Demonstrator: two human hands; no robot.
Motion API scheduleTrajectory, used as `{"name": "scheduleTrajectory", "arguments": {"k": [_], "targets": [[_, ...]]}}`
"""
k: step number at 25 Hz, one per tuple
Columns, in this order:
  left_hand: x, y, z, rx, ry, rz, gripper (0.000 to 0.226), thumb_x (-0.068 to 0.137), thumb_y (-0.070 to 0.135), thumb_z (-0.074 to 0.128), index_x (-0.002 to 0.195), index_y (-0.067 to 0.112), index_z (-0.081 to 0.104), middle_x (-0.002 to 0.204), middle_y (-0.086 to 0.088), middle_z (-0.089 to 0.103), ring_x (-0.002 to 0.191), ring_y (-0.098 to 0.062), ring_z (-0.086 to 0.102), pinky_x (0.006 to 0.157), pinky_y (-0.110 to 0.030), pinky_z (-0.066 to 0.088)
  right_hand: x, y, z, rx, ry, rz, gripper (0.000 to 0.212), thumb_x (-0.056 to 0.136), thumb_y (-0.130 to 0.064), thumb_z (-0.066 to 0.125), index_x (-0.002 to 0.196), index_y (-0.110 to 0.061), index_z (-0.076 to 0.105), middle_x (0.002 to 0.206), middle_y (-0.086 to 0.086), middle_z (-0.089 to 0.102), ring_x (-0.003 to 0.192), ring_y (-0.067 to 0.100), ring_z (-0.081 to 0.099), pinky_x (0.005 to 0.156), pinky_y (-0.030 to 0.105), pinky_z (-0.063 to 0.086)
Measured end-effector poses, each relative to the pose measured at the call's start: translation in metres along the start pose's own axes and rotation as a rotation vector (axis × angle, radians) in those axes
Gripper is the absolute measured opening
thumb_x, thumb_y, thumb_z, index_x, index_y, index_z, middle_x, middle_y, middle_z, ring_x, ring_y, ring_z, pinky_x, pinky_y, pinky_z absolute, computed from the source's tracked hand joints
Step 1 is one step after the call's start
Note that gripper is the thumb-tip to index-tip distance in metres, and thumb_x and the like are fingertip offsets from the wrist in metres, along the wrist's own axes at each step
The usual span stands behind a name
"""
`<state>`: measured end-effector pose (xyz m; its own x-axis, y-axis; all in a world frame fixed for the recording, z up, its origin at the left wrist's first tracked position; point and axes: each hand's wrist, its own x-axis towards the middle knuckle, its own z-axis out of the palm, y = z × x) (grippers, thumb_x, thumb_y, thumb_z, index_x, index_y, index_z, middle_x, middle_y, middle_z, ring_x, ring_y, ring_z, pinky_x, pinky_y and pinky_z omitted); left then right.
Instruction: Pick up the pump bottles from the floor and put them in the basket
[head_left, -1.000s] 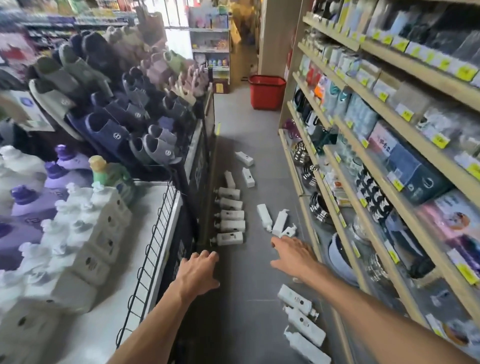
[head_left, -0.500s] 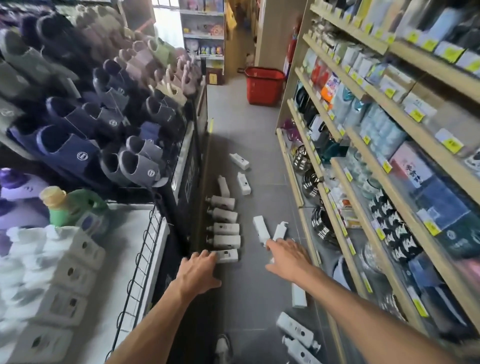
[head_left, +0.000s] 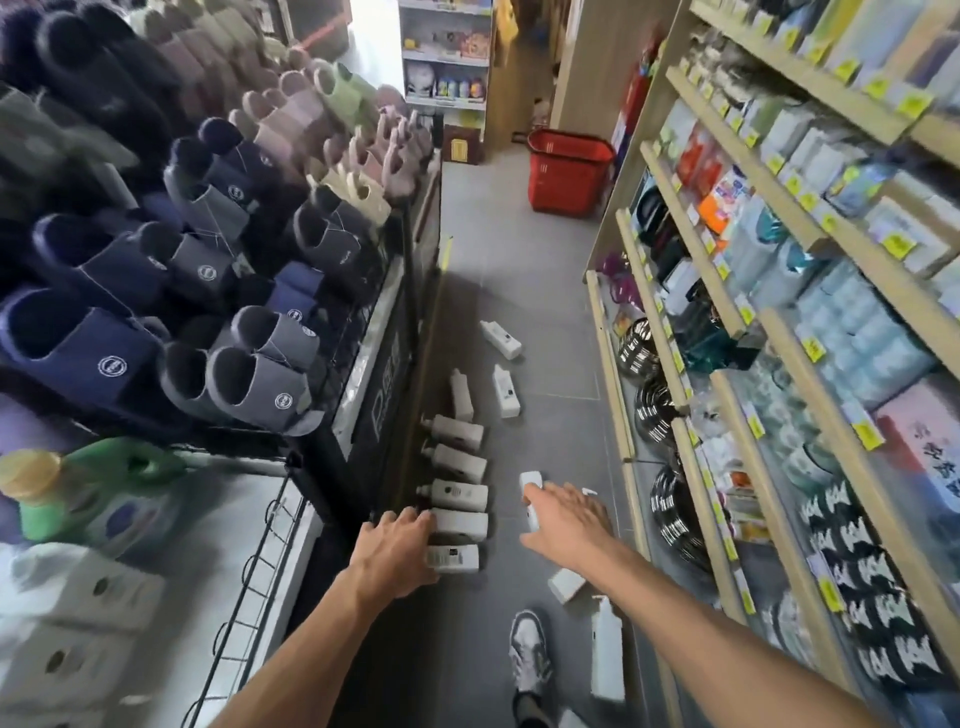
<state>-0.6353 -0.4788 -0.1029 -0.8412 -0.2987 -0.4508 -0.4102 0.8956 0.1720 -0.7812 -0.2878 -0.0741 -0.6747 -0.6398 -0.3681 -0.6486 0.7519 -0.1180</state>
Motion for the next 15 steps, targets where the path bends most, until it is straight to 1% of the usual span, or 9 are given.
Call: {"name": "scheduleTrajectory", "arguments": {"k": [4, 7, 10, 15], "targets": [[0.056, 0.012, -0.02, -0.043, 0.01, -0.091, 0.064, 0.085, 0.054, 0.066, 0.14, 0.029, 0.043, 0.135, 0.001, 0.05, 0.124, -0.024, 0.048, 0.099, -0.042, 0.041, 0.076, 0.031, -0.033, -0.011, -0.006, -0.098, 0.042, 0.092, -0.038, 0.064, 0.128, -0.021, 0.048, 0.133, 0.004, 0.053, 0.128, 0.03, 0.047, 0.101, 0.045, 0.04], [0.089, 0.026, -0.031, -0.047, 0.006, -0.175, 0.061, 0.086, 0.051, 0.066, 0.138, 0.029, 0.044, 0.133, 0.0, 0.051, 0.123, -0.025, 0.049, 0.098, -0.043, 0.041, 0.125, 0.052, -0.052, -0.045, -0.02, -0.177, 0.038, 0.091, -0.037, 0.063, 0.122, -0.022, 0.048, 0.127, 0.003, 0.053, 0.123, 0.028, 0.048, 0.096, 0.042, 0.042], [0.12, 0.039, -0.044, -0.057, 0.003, -0.25, 0.058, 0.086, 0.047, 0.066, 0.136, 0.027, 0.044, 0.132, -0.001, 0.05, 0.125, -0.027, 0.048, 0.098, -0.045, 0.041, 0.171, 0.07, -0.062, -0.064, -0.07, -0.242, 0.034, 0.089, -0.036, 0.062, 0.119, -0.024, 0.049, 0.123, 0.001, 0.054, 0.12, 0.028, 0.049, 0.094, 0.041, 0.042], [0.158, 0.039, -0.047, -0.132, 0.004, -0.334, 0.056, 0.088, 0.045, 0.063, 0.137, 0.027, 0.043, 0.131, 0.0, 0.051, 0.123, -0.027, 0.049, 0.095, -0.043, 0.041, 0.228, 0.081, -0.062, -0.095, -0.124, -0.301, 0.038, 0.092, -0.041, 0.063, 0.122, -0.025, 0.048, 0.125, 0.001, 0.054, 0.121, 0.027, 0.049, 0.096, 0.041, 0.042]]}}
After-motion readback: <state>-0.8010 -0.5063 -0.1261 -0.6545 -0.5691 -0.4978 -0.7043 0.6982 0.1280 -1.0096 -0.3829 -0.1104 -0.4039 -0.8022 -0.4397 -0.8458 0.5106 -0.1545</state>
